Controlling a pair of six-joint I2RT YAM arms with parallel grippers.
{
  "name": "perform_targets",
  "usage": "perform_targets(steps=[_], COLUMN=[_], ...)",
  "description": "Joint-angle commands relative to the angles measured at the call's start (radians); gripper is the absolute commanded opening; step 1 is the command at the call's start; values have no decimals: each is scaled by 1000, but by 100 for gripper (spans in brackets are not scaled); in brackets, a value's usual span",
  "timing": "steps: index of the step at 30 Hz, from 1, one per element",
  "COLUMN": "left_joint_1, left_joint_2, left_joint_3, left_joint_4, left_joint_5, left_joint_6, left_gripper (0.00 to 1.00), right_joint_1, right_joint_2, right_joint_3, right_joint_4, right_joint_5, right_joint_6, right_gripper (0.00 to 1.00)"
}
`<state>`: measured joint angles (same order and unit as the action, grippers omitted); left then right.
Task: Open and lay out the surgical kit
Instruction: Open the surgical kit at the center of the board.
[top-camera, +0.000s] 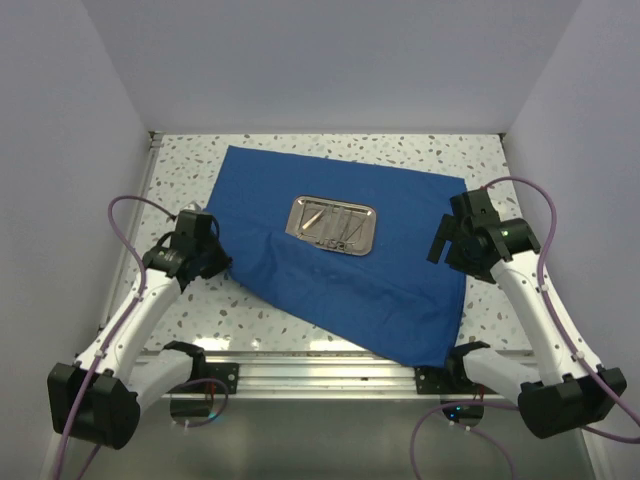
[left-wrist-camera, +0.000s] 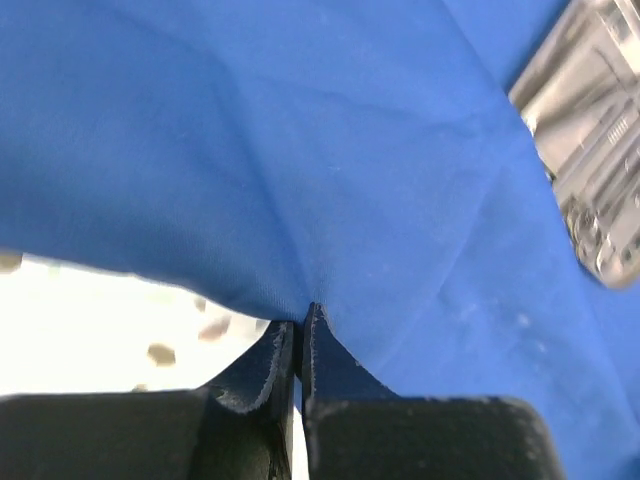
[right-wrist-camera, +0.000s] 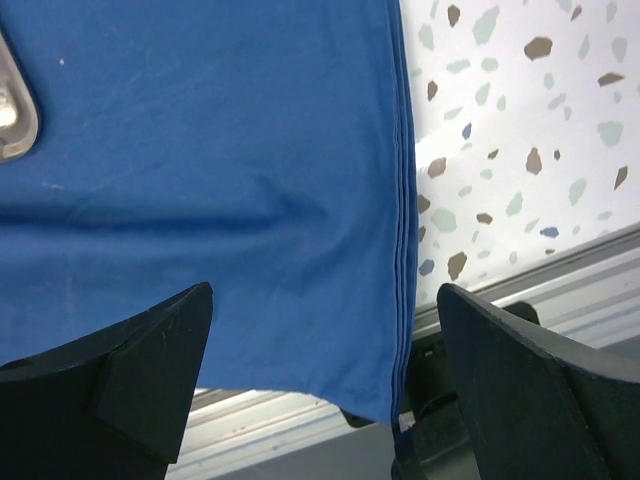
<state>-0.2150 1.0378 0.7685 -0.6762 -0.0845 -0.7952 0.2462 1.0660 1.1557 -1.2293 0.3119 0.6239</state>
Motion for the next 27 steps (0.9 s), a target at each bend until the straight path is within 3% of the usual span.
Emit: perform_targets(steps=[1, 7, 12, 13, 14, 18, 23, 27], left_joint_1=[-46, -135, -165, -181, -191, -195, -189, -59], left_joint_2=[-65, -35, -65, -52, -44, -1, 151, 304], left_joint_3=[37, 121, 106, 98, 104, 242, 495, 502], left_joint_4=[-339, -642, -645, -645, -645, -638, -521, -311], left_joint_5=[40, -9, 207, 221, 226, 160, -61, 0], left_joint_6=[-30, 39, 80, 82, 80, 94, 174, 359], left_gripper=[0, 0, 1, 17, 96, 100, 100, 100], right_joint_1=[-5, -110, -154, -160, -171, -217, -278, -298], right_joint_2=[75, 254, 325, 333, 351, 399, 462, 529], right_joint_3=[7, 85, 128, 137, 137, 124, 108, 157], right_joint_4=[103, 172, 191, 188, 185, 209, 345, 376], right_joint_5=[46, -40, -60, -65, -68, -149, -290, -274], right_joint_6=[-44, -79, -82, -78, -75, -56, -52, -73], right_gripper=[99, 98, 98, 98, 99, 99, 99, 99])
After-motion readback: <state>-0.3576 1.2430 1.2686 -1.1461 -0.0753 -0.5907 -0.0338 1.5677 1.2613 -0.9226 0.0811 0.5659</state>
